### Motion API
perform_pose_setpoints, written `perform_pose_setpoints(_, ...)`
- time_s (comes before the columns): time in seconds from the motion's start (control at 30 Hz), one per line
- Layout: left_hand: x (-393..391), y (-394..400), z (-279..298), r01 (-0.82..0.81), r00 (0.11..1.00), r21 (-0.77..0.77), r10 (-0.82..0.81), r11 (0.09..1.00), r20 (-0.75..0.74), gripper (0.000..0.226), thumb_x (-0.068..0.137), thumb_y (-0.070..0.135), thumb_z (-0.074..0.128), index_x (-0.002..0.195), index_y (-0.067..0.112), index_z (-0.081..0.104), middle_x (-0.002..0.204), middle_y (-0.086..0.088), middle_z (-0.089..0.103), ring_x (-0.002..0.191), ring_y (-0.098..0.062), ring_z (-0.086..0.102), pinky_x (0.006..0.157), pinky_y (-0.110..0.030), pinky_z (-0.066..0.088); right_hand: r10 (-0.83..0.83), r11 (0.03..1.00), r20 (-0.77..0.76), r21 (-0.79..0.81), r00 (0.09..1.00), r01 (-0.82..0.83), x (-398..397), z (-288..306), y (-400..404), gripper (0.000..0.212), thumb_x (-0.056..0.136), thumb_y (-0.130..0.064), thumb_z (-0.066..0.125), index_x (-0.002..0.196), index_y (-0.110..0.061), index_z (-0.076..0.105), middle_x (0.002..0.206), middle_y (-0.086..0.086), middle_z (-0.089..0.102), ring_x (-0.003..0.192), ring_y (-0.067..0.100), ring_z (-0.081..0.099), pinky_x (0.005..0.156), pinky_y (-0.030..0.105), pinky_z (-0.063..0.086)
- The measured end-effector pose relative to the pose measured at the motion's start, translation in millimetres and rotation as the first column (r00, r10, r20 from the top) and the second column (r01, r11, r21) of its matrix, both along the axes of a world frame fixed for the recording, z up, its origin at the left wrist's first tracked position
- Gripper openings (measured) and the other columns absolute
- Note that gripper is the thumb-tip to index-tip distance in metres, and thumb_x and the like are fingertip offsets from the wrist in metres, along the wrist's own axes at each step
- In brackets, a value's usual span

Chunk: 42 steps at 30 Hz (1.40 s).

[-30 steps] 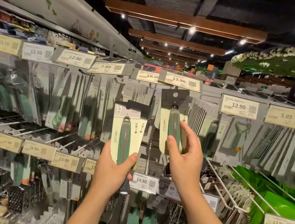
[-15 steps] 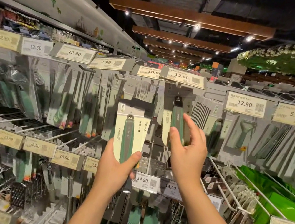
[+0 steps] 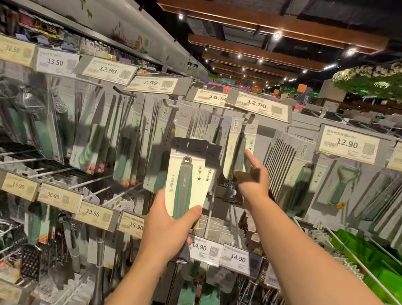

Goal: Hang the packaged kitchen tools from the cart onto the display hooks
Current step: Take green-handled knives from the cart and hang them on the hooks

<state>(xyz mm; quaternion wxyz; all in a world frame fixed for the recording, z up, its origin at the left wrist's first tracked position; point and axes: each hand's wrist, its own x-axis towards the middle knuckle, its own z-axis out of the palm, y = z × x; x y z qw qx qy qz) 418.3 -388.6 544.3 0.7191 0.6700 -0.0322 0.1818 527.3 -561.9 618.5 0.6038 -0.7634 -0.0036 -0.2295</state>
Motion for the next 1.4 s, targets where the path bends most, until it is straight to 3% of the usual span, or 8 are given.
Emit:
perform_pose_setpoints(0.13, 3.4, 3.0, 2.5, -0.001, 1.000, -0.007, 0.001, 1.000, -0.021, 0.036, 0.092, 0.023, 0.077, 0.119, 0.036, 0.057, 0.105, 0.000, 0.071, 0.057, -0.021, 0.064, 0.058, -0.039, 0.062, -0.023, 0.999, -0.024, 0.029, 0.999, 0.024, 0.0, 3.7, -2.6, 0.065, 0.093, 0.004, 0.067, 0.148, -0.028, 0.053, 0.155, 0.005, 0.045, 0.102, 0.012, 0.059, 0.058, 0.013, 0.053)
perform_pose_setpoints(0.37, 5.6, -5.0, 8.9, -0.011, 1.000, 0.075, 0.012, 0.997, -0.014, 0.053, 0.087, 0.016, 0.075, 0.129, 0.036, 0.050, 0.104, 0.006, 0.069, 0.067, -0.014, 0.070, 0.063, -0.043, 0.065, 0.067, 0.998, 0.101, -0.002, 0.993, -0.067, -98.8, -14.8, 33.8, 0.023, 0.096, -0.024, 0.069, 0.116, -0.021, 0.058, 0.096, -0.005, 0.065, 0.071, 0.004, 0.062, 0.059, 0.017, 0.054)
perform_pose_setpoints(0.53, 1.9, -22.3, 12.5, -0.021, 1.000, 0.106, 0.019, 0.994, 0.022, 0.072, 0.082, 0.038, 0.086, 0.136, 0.041, 0.039, 0.115, 0.016, 0.068, 0.096, 0.002, 0.065, 0.079, -0.022, 0.054, 0.087, 0.970, 0.062, -0.235, 0.994, -0.070, -124.1, -40.5, 55.1, 0.040, 0.077, -0.046, 0.078, 0.106, -0.035, 0.053, 0.110, -0.010, 0.058, 0.097, 0.005, 0.058, 0.085, 0.027, 0.053)
perform_pose_setpoints(0.63, -0.5, -28.1, 9.9, -0.014, 1.000, 0.154, 0.012, 0.988, 0.015, 0.092, 0.076, 0.052, 0.080, 0.153, 0.037, 0.032, 0.130, 0.007, 0.066, 0.112, -0.013, 0.067, 0.096, -0.039, 0.058, 0.059, 0.968, 0.056, -0.247, 0.997, -0.043, -126.6, -41.8, 52.0, 0.045, 0.076, -0.039, 0.081, 0.108, -0.030, 0.051, 0.111, -0.013, 0.056, 0.106, 0.005, 0.055, 0.089, 0.025, 0.049)
perform_pose_setpoints(0.9, -14.2, -28.7, 5.5, 0.100, 0.994, 0.129, -0.103, 0.987, 0.022, 0.078, 0.090, 0.010, 0.079, 0.149, 0.039, 0.037, 0.125, 0.016, 0.069, 0.102, -0.005, 0.075, 0.084, -0.029, 0.063, 0.035, 0.975, 0.181, -0.221, 0.983, 0.006, -124.9, -42.2, 36.8, 0.032, 0.088, -0.021, 0.073, 0.110, -0.029, 0.052, 0.110, -0.016, 0.060, 0.106, 0.002, 0.058, 0.088, 0.027, 0.052)
perform_pose_setpoints(1.07, -23.9, -26.7, 13.7, 0.090, 0.996, 0.004, -0.090, 0.996, -0.021, 0.049, 0.101, 0.013, 0.060, 0.140, 0.039, 0.044, 0.114, 0.008, 0.075, 0.079, -0.016, 0.078, 0.083, -0.050, 0.063, 0.062, 0.994, 0.200, -0.097, 0.978, -0.043, -128.9, -43.3, 31.2, 0.031, 0.095, -0.021, 0.069, 0.121, -0.028, 0.056, 0.123, -0.012, 0.061, 0.097, -0.007, 0.063, 0.066, 0.015, 0.056)
perform_pose_setpoints(1.23, -26.0, -17.0, 15.4, 0.051, 0.997, -0.027, -0.052, 0.998, -0.054, 0.049, 0.106, 0.014, 0.057, 0.146, 0.035, 0.040, 0.124, 0.005, 0.068, 0.073, -0.027, 0.079, 0.080, -0.056, 0.063, -0.013, 0.999, 0.280, -0.043, 0.960, 0.026, -133.4, -40.0, 21.8, 0.037, 0.089, -0.022, 0.075, 0.120, -0.035, 0.061, 0.119, -0.021, 0.063, 0.114, -0.003, 0.059, 0.098, 0.039, 0.055)
perform_pose_setpoints(1.4, -28.2, -11.0, 15.5, 0.034, 0.999, -0.030, -0.035, 0.999, -0.024, 0.046, 0.106, 0.014, 0.057, 0.134, 0.044, 0.038, 0.120, 0.020, 0.062, 0.074, -0.023, 0.079, 0.083, -0.047, 0.063, -0.057, 0.998, 0.388, 0.032, 0.920, 0.048, -140.5, -18.6, 17.1, 0.043, 0.089, -0.012, 0.074, 0.125, -0.033, 0.064, 0.117, -0.028, 0.057, 0.116, -0.007, 0.058, 0.093, 0.044, 0.058)
